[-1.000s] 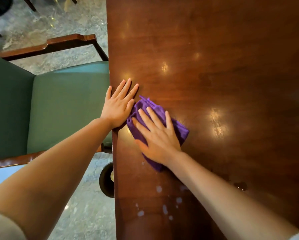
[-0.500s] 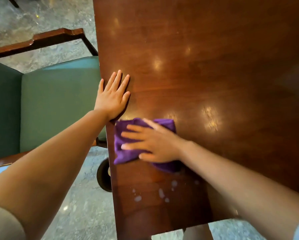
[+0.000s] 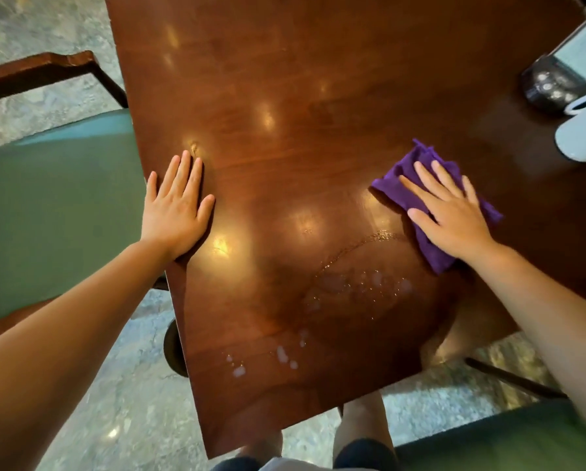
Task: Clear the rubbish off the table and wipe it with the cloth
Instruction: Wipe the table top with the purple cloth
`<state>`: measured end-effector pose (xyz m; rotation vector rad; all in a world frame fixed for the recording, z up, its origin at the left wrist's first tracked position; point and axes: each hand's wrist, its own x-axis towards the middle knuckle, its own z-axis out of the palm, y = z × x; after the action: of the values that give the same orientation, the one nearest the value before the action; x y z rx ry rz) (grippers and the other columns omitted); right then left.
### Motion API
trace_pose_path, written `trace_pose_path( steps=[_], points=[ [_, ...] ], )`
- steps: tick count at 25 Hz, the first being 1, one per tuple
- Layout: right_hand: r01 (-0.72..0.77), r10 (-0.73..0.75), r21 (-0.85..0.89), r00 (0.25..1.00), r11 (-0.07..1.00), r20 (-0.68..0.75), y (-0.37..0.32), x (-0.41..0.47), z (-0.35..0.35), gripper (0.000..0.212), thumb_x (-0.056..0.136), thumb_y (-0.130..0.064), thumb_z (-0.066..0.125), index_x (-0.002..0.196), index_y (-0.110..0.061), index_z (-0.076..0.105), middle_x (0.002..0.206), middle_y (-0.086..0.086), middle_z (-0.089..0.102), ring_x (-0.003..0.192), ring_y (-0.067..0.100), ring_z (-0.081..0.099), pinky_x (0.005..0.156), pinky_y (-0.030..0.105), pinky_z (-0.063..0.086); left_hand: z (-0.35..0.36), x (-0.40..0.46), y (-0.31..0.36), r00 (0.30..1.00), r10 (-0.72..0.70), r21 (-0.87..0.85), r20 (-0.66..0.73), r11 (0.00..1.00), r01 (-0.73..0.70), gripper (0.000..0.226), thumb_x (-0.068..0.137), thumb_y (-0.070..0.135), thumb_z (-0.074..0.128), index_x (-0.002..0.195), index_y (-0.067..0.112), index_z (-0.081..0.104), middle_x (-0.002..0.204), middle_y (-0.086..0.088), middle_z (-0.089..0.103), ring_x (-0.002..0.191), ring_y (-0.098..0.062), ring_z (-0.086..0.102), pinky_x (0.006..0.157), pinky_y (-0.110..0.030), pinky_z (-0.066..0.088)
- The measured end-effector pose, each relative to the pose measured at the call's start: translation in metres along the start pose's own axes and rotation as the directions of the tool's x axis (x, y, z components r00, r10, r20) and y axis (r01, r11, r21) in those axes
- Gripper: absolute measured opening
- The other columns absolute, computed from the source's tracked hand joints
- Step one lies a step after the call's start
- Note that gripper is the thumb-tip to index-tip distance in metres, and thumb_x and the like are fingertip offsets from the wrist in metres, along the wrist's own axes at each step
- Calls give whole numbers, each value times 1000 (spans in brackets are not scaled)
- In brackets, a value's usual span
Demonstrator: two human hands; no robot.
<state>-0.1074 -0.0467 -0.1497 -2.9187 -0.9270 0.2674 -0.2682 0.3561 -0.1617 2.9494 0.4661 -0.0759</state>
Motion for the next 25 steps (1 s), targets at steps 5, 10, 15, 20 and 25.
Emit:
trace_pose_path(
  steps=[5, 10, 15, 20, 25],
  points=[
    [-257, 257, 19, 965, 966, -57, -62, -55, 18, 58, 88, -49, 26, 143, -33, 23, 156, -2, 17, 144, 21, 6, 110, 61, 8, -6, -3, 7, 1000, -9, 3, 11, 1000, 9, 59, 99, 38, 26, 149, 12, 9, 159, -9, 4, 146, -21, -1, 118, -46, 1],
    [-95, 102, 65, 989, 993, -110, -163, -70, 30, 57, 86, -48, 34, 140, -33, 32, 154, 1, 27, 143, 23, 15, 111, 59, 14, -4, -4, 5, 1000, -7, 8, 13, 1000, 7, 60, 99, 39, 24, 149, 12, 8, 159, -9, 4, 146, -21, -1, 118, -47, 2],
    [169, -163, 69, 983, 983, -79, -237, -98, 47, 56, 88, -45, 36, 142, -40, 23, 155, -3, 22, 144, 20, 9, 112, 57, 13, 0, -19, 10, 1000, 10, -2, -4, 1000, -10, 60, 97, 39, 27, 149, 11, 12, 159, -10, 7, 146, -22, 3, 117, -47, 4],
    [361, -364, 107, 931, 926, 8, -248, -119, 49, 54, 90, -43, 37, 142, -40, 23, 156, -5, 20, 145, 17, 3, 115, 53, 7, 4, -37, 14, 999, 50, -4, -13, 999, -50, 59, 98, 38, 28, 148, 13, 13, 158, -10, 9, 146, -22, 4, 117, -47, 5],
    [531, -540, 157, 842, 833, 17, -265, -140, 54, 51, 93, -37, 40, 142, -34, 27, 156, -6, 18, 145, 15, 2, 117, 45, 2, 6, -44, 22, 999, 28, 8, -17, 1000, -28, 58, 98, 39, 24, 149, 14, 11, 159, -9, 7, 146, -21, 3, 117, -45, 4]
  ],
)
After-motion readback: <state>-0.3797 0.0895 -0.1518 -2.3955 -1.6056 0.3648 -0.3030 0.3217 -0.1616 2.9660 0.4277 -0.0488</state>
